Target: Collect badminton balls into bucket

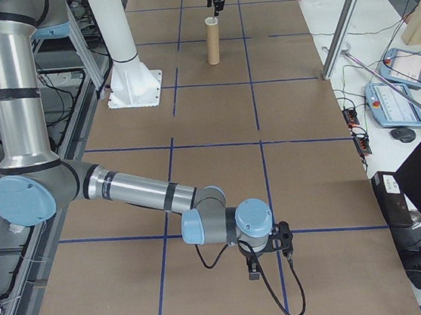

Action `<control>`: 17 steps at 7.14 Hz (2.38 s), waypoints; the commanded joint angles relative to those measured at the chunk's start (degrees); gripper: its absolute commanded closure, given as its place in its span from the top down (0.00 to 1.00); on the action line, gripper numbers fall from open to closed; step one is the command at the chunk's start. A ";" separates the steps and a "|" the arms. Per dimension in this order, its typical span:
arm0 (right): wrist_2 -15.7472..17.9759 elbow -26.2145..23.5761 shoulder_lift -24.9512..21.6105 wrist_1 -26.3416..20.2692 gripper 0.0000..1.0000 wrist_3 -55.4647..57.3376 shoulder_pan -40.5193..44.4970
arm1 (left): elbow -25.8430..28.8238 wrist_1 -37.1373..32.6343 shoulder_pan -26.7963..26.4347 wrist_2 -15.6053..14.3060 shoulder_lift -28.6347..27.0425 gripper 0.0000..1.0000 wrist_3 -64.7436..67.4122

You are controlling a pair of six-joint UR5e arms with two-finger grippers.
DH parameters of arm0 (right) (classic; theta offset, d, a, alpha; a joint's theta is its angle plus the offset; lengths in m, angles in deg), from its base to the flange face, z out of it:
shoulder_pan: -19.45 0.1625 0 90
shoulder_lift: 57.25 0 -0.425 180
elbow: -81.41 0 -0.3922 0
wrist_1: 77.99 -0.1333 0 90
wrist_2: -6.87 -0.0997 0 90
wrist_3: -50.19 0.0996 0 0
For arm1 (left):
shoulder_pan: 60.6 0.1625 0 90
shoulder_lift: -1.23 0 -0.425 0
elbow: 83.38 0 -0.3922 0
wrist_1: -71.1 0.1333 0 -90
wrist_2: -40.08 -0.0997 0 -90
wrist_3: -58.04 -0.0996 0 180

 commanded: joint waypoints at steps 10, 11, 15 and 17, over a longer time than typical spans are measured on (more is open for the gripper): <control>0.00 0.05 0.00 0.00 1.00 0.00 0.00 | 8.89 -25.53 -31.51 5.96 24.61 1.00 -65.62; 0.00 -0.04 0.00 0.00 1.00 0.00 0.00 | 13.19 -28.16 -34.16 7.11 26.80 1.00 -71.34; 0.00 -0.04 0.00 0.00 1.00 0.00 0.00 | 21.05 -50.38 -41.48 15.38 45.06 1.00 -75.35; 0.00 -0.04 0.00 0.00 1.00 0.00 0.00 | 25.07 -51.84 -42.01 18.62 47.91 1.00 -75.44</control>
